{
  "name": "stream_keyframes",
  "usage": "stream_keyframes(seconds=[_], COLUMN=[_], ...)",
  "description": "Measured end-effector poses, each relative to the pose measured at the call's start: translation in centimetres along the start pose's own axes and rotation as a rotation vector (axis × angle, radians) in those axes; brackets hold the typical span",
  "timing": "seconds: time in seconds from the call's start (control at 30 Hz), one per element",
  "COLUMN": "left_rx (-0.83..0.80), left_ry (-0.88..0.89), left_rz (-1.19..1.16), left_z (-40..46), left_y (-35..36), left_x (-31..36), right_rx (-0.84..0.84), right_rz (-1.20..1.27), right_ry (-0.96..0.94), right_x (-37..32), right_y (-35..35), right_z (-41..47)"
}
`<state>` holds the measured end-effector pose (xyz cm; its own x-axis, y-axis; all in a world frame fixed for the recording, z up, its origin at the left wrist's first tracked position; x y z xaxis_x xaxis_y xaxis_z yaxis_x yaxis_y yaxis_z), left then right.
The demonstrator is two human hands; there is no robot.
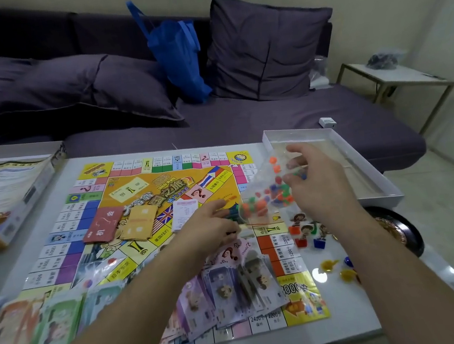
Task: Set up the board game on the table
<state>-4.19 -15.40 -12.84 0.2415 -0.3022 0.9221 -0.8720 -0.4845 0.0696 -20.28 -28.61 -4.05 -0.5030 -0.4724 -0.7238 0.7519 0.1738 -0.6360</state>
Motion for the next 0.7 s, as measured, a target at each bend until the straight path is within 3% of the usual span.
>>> stream_keyframes(seconds=[0.33, 0.7], left_rx=[-0.015, -0.012], left_ry=[-0.005, 0.125], left_rz=[0.037, 0.202], left_z=[-0.2, -0.4], left_y=[-0.8, -0.5], left_x=[-0.1, 0.3], right_rx=[0.067, 0.187], right_rz=[-0.017, -0.029], right_ry=[-0.088, -0.184], right_x=[-0.8, -1.6], right_y=[0.1, 0.0], right_z=[0.0, 0.0])
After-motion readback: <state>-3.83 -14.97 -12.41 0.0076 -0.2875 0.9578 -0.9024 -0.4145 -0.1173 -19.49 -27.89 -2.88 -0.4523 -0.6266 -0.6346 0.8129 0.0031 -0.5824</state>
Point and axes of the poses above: each hand's wrist, its own z-axis towards the middle knuckle, its own y-axis out of the palm, x = y × z, the point moved 5 cm from there along z, towards the middle knuckle
